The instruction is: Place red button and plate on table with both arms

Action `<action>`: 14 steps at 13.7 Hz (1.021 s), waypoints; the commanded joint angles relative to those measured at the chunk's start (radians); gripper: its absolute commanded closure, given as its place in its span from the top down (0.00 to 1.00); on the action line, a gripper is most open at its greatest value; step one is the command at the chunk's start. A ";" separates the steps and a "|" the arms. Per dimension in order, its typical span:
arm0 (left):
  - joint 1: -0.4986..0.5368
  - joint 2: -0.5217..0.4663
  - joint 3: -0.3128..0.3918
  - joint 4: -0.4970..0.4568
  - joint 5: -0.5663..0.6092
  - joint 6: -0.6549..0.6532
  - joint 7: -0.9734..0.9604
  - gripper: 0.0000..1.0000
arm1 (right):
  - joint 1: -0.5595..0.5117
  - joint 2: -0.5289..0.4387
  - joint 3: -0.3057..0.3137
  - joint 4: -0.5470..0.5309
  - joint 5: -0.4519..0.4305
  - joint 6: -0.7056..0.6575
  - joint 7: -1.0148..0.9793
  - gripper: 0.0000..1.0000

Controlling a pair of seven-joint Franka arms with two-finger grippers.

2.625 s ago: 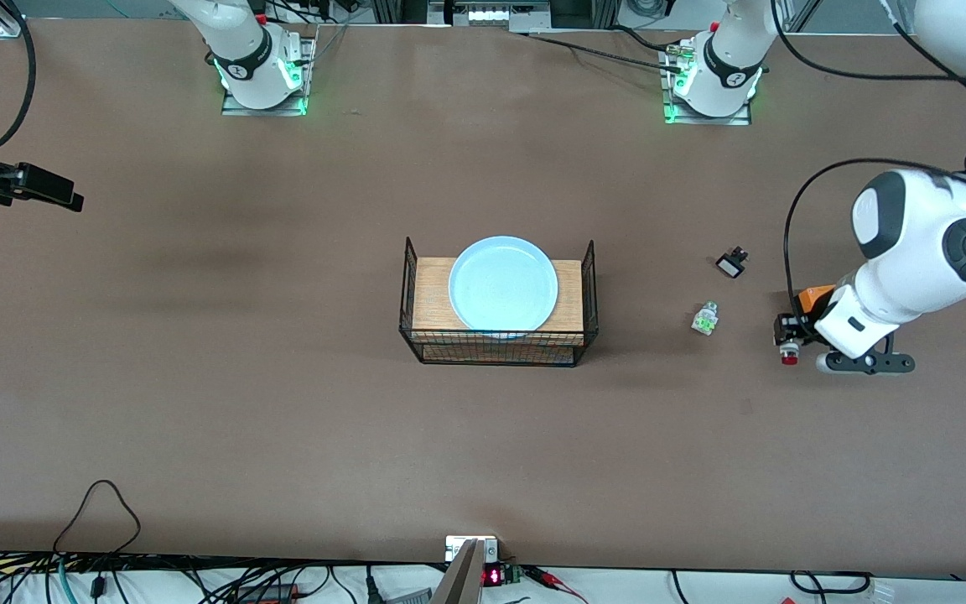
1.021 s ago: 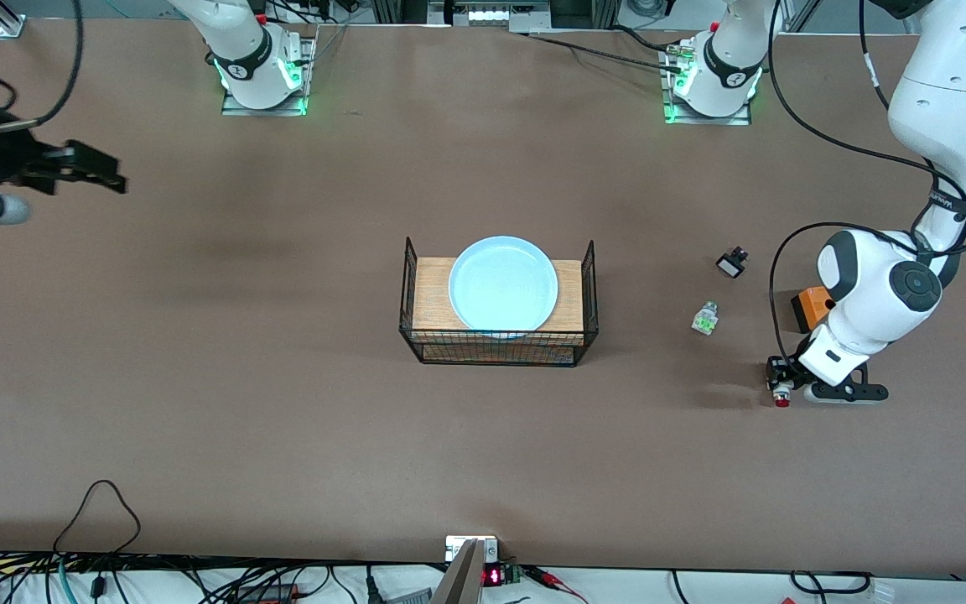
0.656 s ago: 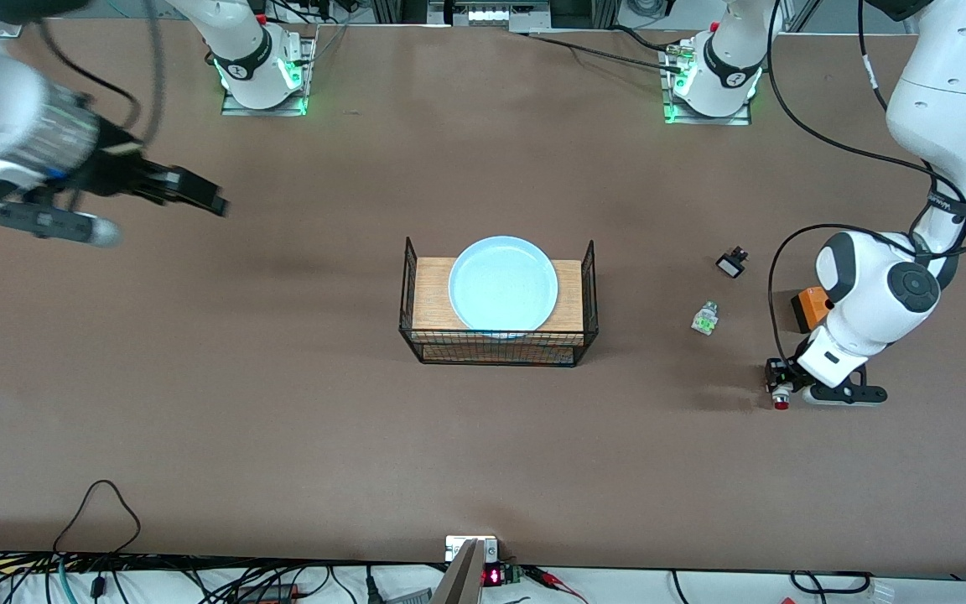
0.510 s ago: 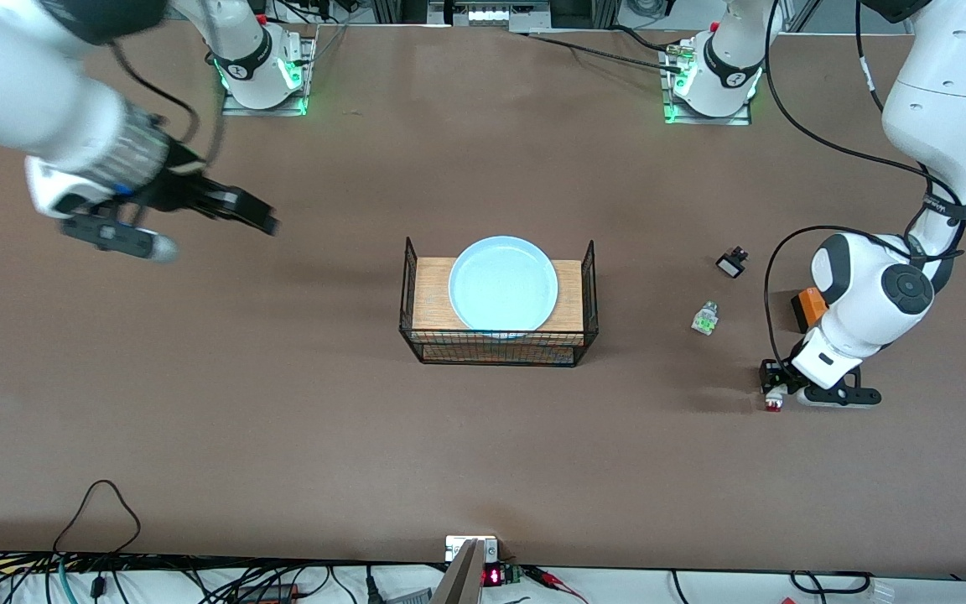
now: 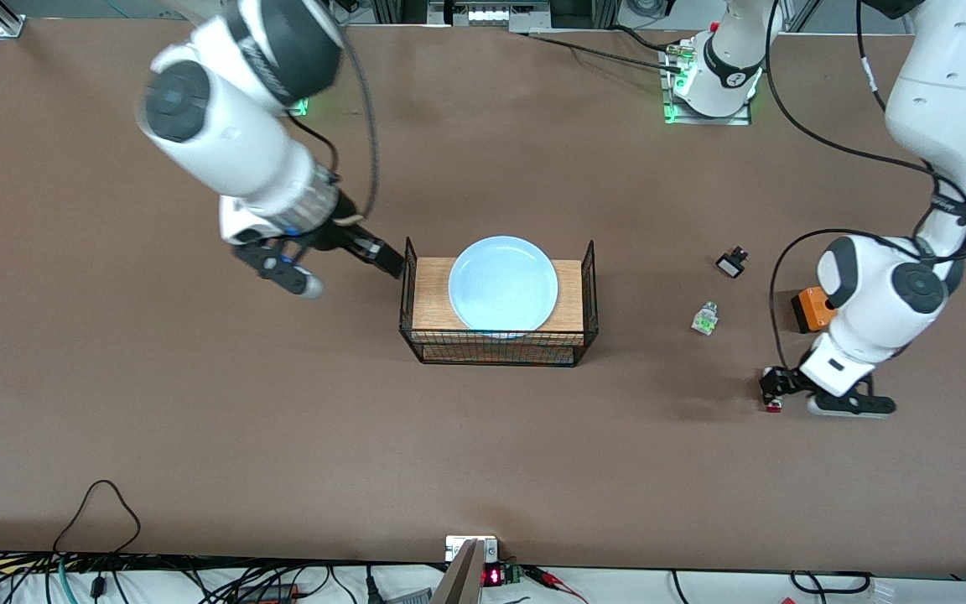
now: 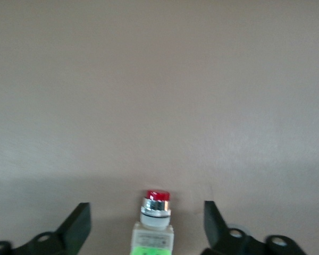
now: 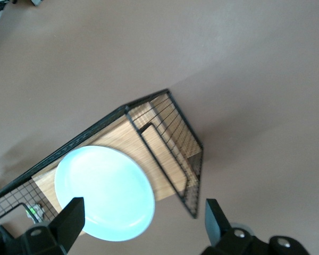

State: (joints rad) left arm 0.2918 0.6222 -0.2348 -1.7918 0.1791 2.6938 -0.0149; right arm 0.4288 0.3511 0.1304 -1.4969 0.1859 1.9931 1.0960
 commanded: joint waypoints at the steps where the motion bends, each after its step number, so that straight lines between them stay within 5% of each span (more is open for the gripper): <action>1: 0.001 -0.154 0.009 -0.009 0.001 -0.144 -0.019 1.00 | 0.073 0.063 -0.012 0.012 -0.054 0.093 0.172 1.00; 5: -0.009 -0.297 0.009 -0.017 -0.003 -0.374 -0.026 1.00 | 0.131 0.123 -0.017 0.014 -0.059 0.145 0.335 1.00; 14: -0.031 -0.472 0.002 -0.032 -0.093 -0.487 -0.025 1.00 | 0.277 0.204 -0.127 0.014 -0.082 0.154 0.424 1.00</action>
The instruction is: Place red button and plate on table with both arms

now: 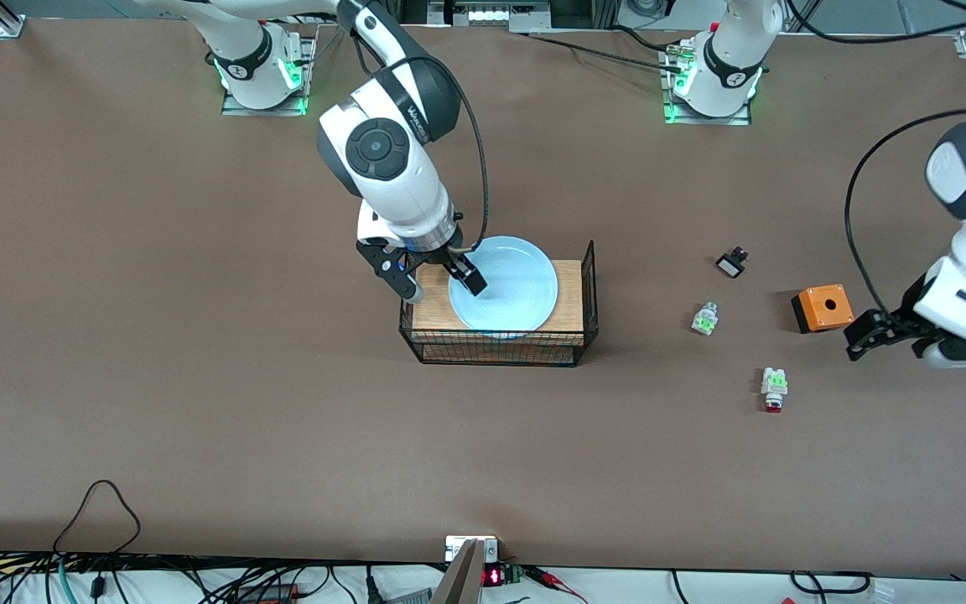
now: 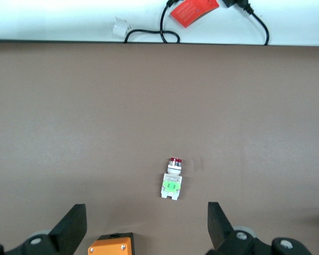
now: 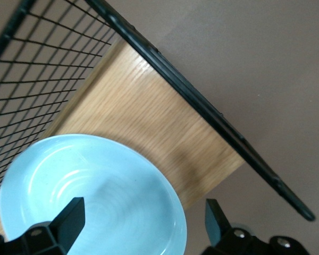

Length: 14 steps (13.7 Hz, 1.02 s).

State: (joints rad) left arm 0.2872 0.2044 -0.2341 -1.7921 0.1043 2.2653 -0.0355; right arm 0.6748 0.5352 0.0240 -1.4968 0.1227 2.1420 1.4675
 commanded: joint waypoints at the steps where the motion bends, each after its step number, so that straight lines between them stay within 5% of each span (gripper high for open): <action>1: -0.043 -0.066 0.001 -0.030 -0.014 -0.099 -0.007 1.00 | 0.035 0.022 -0.026 0.013 -0.018 0.006 0.053 1.00; 6: -0.043 -0.111 0.004 0.075 -0.061 -0.339 -0.004 1.00 | 0.058 0.026 -0.035 0.007 -0.017 0.006 0.054 1.00; 10: -0.043 -0.149 0.007 0.140 -0.176 -0.487 -0.001 1.00 | 0.074 0.025 -0.035 -0.002 -0.017 0.003 0.068 0.88; 14: -0.046 -0.183 0.009 0.166 -0.163 -0.549 0.002 1.00 | 0.085 0.016 -0.035 -0.033 -0.015 -0.001 0.070 0.77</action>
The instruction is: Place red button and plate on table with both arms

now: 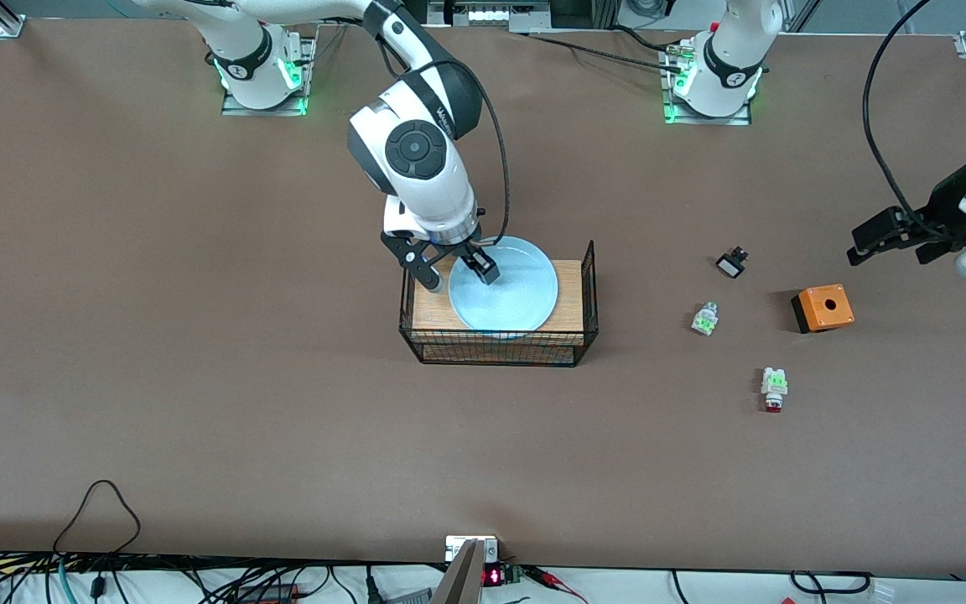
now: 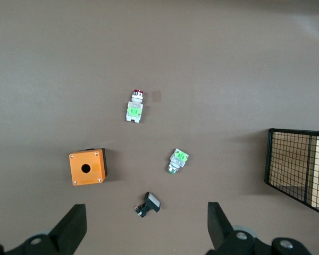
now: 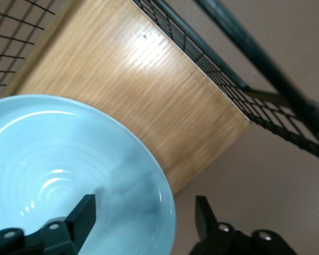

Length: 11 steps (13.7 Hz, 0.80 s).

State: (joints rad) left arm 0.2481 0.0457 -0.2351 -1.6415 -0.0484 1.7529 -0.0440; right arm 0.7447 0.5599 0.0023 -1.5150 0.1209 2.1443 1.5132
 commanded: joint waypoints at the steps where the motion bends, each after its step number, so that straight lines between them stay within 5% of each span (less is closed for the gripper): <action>1: -0.006 -0.036 0.008 0.017 0.008 -0.056 0.022 1.00 | 0.013 -0.011 -0.013 -0.014 -0.012 -0.009 0.025 0.70; 4: -0.006 -0.061 0.010 0.018 0.025 -0.105 0.104 1.00 | 0.013 -0.015 -0.013 -0.014 -0.012 -0.009 0.050 0.52; 11: -0.007 -0.101 0.013 0.018 0.028 -0.151 0.104 1.00 | 0.015 -0.029 -0.016 -0.016 -0.009 -0.012 0.050 0.31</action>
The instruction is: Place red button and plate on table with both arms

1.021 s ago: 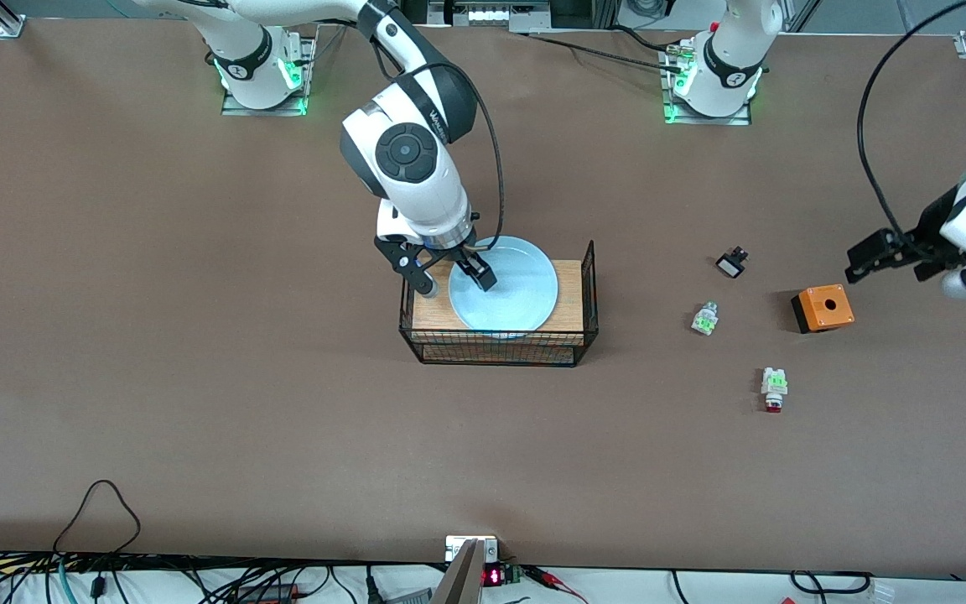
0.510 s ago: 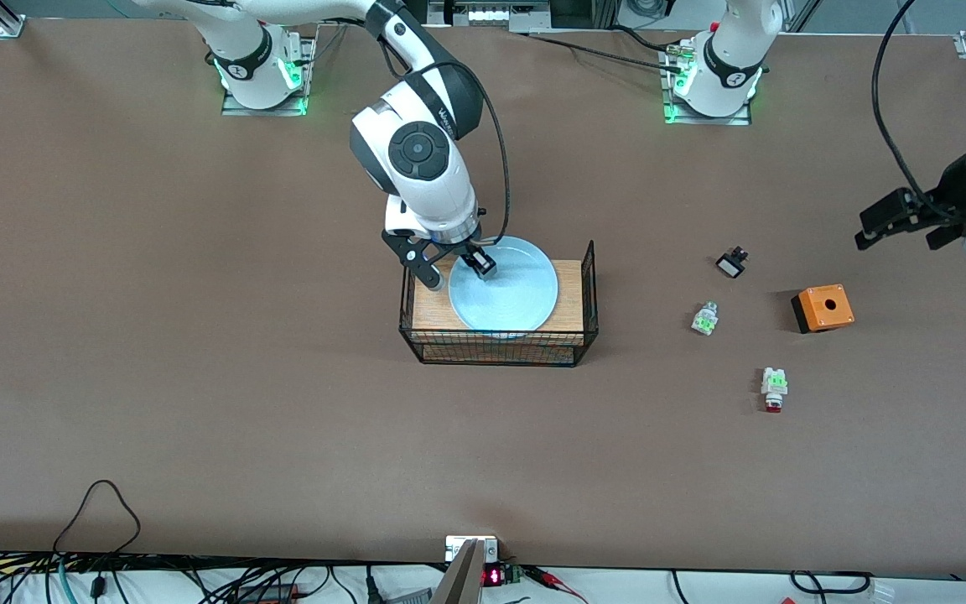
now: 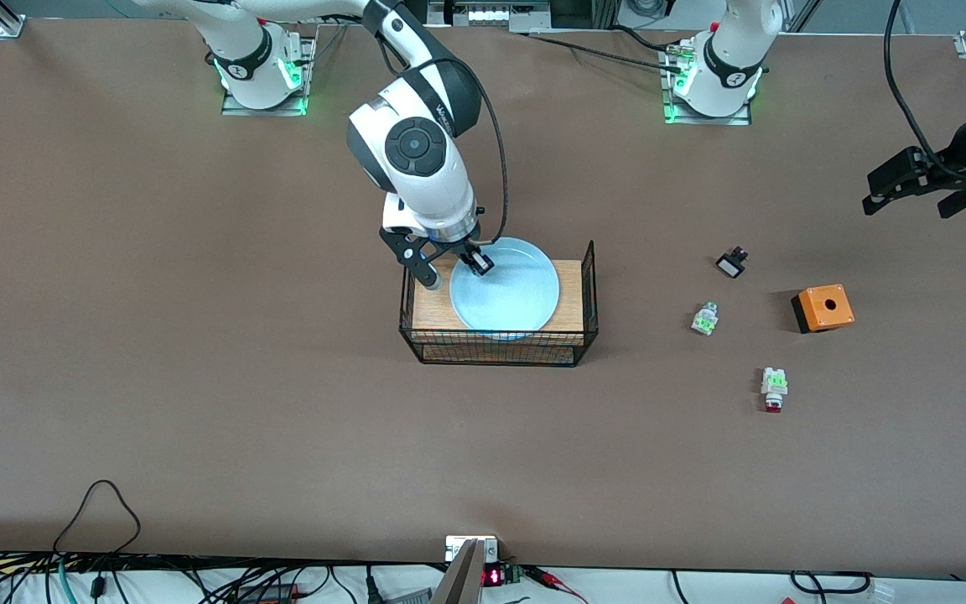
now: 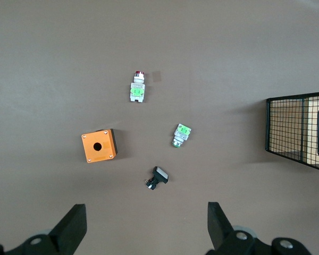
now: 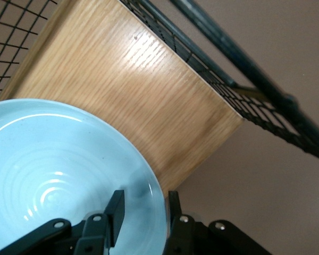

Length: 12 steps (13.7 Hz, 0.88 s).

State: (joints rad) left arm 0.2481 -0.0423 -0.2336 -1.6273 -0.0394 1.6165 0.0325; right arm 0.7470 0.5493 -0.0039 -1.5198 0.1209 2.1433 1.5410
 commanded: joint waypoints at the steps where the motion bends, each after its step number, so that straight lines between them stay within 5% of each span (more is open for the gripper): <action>1: -0.007 -0.011 0.013 0.004 0.024 -0.012 0.027 1.00 | 0.012 -0.019 -0.010 -0.011 -0.010 -0.011 0.022 0.22; 6: -0.010 -0.010 0.011 0.004 0.020 0.016 0.024 1.00 | 0.015 -0.019 -0.010 -0.011 -0.012 -0.011 0.022 0.01; 12: -0.033 -0.027 0.011 0.011 0.018 0.008 0.029 1.00 | 0.006 -0.101 -0.010 -0.010 -0.009 -0.025 0.001 0.00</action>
State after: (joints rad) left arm 0.2271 -0.0610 -0.2292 -1.6193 -0.0376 1.6273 0.0453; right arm 0.7600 0.5105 -0.0032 -1.5187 0.1210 2.1340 1.5392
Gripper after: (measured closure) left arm 0.000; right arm 0.969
